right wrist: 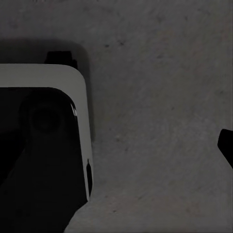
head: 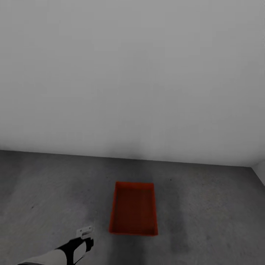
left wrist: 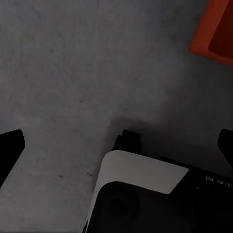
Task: Move the two storage containers from the living room to the garage. In the garage, place one container on the floor and stack the other container on top of it (either order is fine).
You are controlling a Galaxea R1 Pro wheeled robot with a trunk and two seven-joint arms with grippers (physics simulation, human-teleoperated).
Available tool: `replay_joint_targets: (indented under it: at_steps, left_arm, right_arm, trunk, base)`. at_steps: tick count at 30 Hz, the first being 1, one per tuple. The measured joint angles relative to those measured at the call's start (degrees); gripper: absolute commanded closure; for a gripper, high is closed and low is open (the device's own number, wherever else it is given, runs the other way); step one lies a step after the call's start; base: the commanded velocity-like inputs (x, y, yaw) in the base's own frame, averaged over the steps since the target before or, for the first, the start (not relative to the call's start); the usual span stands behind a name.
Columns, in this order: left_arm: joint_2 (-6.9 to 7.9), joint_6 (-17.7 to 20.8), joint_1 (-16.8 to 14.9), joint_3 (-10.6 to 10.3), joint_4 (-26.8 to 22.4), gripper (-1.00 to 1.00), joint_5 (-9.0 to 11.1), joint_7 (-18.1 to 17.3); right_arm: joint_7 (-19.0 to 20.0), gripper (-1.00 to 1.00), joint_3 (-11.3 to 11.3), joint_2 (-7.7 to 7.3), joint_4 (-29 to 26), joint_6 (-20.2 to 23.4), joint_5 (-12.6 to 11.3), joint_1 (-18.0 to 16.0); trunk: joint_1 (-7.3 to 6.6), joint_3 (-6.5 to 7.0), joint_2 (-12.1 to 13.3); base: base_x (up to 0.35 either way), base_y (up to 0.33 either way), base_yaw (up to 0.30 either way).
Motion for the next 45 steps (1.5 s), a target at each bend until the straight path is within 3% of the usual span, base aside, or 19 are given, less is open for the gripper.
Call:
replay_joint_targets:
  at_steps: [11, 33, 45]
  left_arm:
    - [-0.08, -0.96, 0.12, 0.00, 0.06, -1.00, 0.02, 0.03]
    - [0.02, -1.51, 4.09, 0.01, 0.00, -1.00, 0.02, -0.47]
    - [0.09, -1.58, 4.34, 0.00, 0.03, -1.00, 0.02, -0.49]
  right_arm:
    - [-0.21, -1.00, 0.00, 0.18, 0.00, -0.05, 0.01, -0.23]
    - [-0.28, -1.00, 0.00, 0.10, 0.00, -0.08, -0.08, -0.23]
    - [-0.38, -1.00, 0.00, 0.56, 0.05, 0.06, -0.17, -0.23]
  trunk:
    - [0.00, 0.00, 0.00]
    - [0.02, 0.00, 0.01]
    - [0.00, 0.00, 0.00]
  base:
    - [-0.011, 0.000, 0.000]
    - [-0.198, 0.002, 0.000]
    - [-0.047, 0.013, 0.000]
